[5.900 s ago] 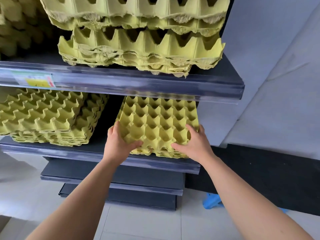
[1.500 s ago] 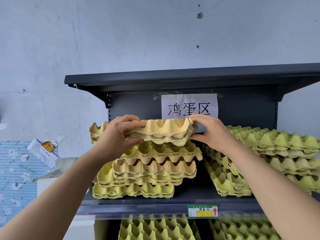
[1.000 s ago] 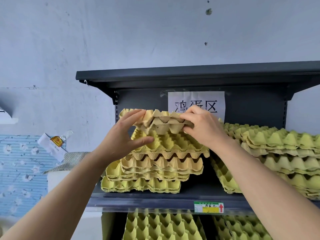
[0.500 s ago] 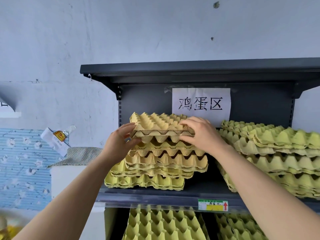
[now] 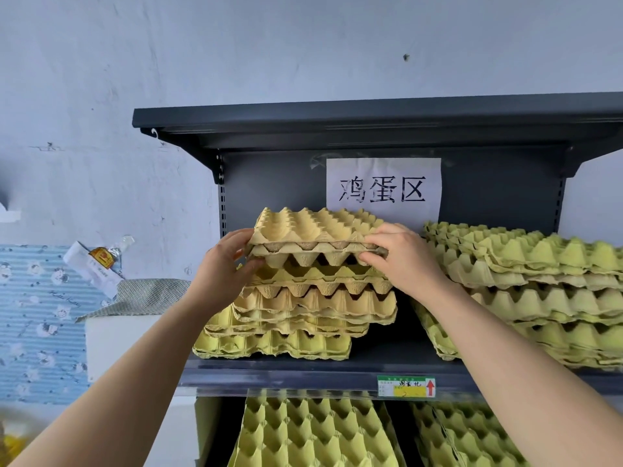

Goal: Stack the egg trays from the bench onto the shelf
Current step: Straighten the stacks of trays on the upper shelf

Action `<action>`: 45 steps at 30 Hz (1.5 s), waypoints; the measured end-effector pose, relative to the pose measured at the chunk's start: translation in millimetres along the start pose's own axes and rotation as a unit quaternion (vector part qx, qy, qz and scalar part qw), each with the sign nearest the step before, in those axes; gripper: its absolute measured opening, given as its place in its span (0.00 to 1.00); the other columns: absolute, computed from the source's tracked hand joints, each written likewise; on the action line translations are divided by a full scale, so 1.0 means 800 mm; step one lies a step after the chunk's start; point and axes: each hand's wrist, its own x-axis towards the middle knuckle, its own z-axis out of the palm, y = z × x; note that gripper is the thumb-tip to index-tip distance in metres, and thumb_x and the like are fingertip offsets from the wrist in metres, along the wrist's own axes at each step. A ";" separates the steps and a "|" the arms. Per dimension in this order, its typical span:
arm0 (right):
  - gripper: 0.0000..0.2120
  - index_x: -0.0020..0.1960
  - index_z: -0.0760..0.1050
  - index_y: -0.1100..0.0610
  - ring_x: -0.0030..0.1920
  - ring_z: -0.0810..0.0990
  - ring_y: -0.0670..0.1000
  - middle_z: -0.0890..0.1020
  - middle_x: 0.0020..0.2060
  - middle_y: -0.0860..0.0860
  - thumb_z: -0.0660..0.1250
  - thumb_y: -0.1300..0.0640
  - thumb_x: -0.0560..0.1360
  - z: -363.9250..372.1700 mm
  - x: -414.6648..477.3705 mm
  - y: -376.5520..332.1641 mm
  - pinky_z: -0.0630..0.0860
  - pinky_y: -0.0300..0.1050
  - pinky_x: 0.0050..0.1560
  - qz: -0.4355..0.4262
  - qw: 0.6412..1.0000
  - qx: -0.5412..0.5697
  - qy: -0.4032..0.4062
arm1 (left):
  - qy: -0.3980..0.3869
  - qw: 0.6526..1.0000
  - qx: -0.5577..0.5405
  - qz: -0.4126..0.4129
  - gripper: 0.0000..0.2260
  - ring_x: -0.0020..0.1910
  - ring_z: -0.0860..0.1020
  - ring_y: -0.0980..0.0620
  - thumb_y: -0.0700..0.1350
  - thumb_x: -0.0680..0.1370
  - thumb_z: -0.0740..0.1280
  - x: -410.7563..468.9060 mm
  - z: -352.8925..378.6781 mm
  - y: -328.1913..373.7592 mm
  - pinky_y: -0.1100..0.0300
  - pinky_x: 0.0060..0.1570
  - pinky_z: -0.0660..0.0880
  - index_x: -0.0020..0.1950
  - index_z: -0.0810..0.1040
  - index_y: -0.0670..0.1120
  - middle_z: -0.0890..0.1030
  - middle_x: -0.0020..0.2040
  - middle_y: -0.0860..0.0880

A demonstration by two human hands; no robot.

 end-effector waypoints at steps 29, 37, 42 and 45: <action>0.26 0.67 0.70 0.54 0.66 0.68 0.51 0.64 0.70 0.46 0.72 0.52 0.72 0.018 -0.023 0.015 0.71 0.48 0.61 -0.003 0.999 0.000 -0.039 | 0.029 0.987 0.152 0.044 0.21 0.46 0.74 0.51 0.40 0.65 0.80 0.002 0.003 -0.016 0.59 0.52 0.71 0.54 0.78 0.38 0.72 0.66 0.47; 0.28 0.69 0.69 0.53 0.67 0.68 0.52 0.63 0.71 0.46 0.72 0.51 0.71 0.055 -0.031 0.004 0.71 0.52 0.62 0.025 0.996 0.020 -0.079 | -0.012 0.987 0.163 -0.004 0.24 0.53 0.74 0.50 0.42 0.69 0.77 -0.013 0.001 -0.038 0.57 0.59 0.71 0.63 0.76 0.40 0.68 0.68 0.48; 0.30 0.70 0.67 0.53 0.68 0.66 0.52 0.63 0.71 0.46 0.72 0.50 0.72 0.056 -0.038 0.007 0.69 0.53 0.66 0.028 0.995 0.021 -0.096 | -0.031 0.982 0.186 -0.003 0.24 0.57 0.74 0.46 0.44 0.70 0.77 -0.015 0.003 -0.036 0.56 0.59 0.70 0.63 0.75 0.43 0.66 0.68 0.49; 0.29 0.70 0.67 0.54 0.68 0.66 0.52 0.63 0.71 0.46 0.72 0.50 0.72 0.054 -0.042 0.007 0.68 0.52 0.67 0.025 0.993 0.020 -0.112 | -0.029 0.980 0.198 -0.004 0.24 0.57 0.75 0.46 0.45 0.70 0.76 -0.020 0.003 -0.035 0.55 0.58 0.70 0.63 0.76 0.43 0.67 0.68 0.48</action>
